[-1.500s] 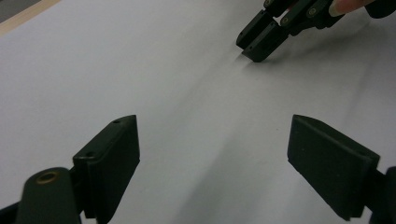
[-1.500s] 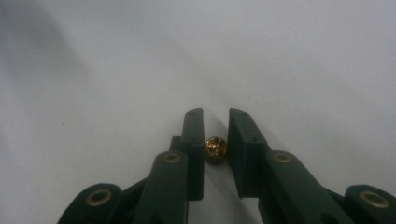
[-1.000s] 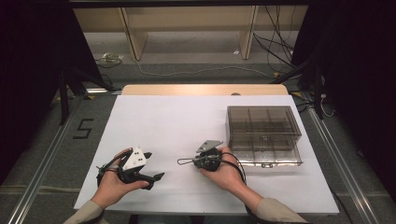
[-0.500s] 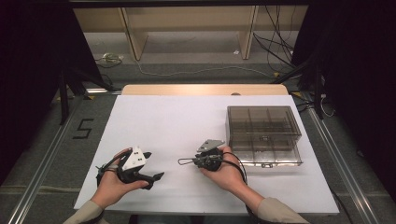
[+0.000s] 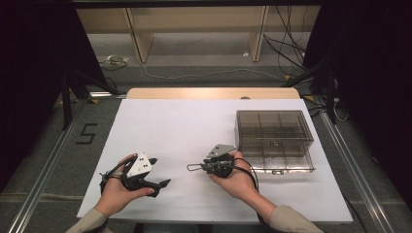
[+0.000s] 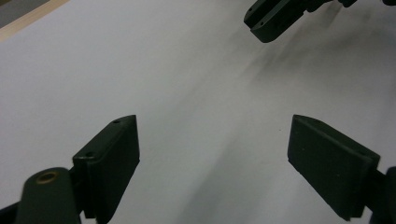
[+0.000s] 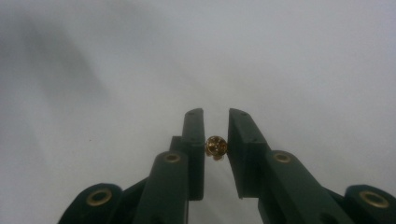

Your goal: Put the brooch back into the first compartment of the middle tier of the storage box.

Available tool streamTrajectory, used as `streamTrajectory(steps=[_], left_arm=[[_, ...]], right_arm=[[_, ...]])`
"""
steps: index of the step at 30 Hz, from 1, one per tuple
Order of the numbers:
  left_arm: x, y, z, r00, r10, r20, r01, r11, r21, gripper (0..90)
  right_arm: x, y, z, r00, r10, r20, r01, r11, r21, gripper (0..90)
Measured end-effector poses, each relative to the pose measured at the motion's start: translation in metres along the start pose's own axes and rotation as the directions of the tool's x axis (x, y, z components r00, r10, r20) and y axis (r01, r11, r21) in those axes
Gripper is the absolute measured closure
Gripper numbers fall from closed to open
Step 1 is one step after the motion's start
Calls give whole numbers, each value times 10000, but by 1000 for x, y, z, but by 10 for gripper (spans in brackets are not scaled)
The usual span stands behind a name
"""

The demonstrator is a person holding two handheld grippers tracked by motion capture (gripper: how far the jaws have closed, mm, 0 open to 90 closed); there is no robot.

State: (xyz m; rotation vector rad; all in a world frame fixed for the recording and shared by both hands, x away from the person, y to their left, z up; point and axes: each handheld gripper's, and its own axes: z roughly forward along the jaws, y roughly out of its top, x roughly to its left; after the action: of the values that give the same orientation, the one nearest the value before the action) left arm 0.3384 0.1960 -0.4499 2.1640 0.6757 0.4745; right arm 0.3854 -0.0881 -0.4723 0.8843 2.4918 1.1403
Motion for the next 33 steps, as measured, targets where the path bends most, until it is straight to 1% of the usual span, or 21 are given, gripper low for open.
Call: streamTrajectory(steps=[14, 32, 33], left_arm=[[0, 0, 0, 10000, 17, -37, -17, 10000, 0, 169], [0, 0, 0, 10000, -31, -47, 30, 10000, -29, 169], [0, 0, 0, 10000, -30, -46, 30, 10000, -34, 169]], right_arm=[[-2, 2, -14, 9999, 99, 18, -98, 9988, -482, 779], [-4, 1, -29, 9999, 56, 97, -47, 9962, -866, 779], [-4, 1, -30, 9999, 104, 83, -97, 9963, -856, 779]])
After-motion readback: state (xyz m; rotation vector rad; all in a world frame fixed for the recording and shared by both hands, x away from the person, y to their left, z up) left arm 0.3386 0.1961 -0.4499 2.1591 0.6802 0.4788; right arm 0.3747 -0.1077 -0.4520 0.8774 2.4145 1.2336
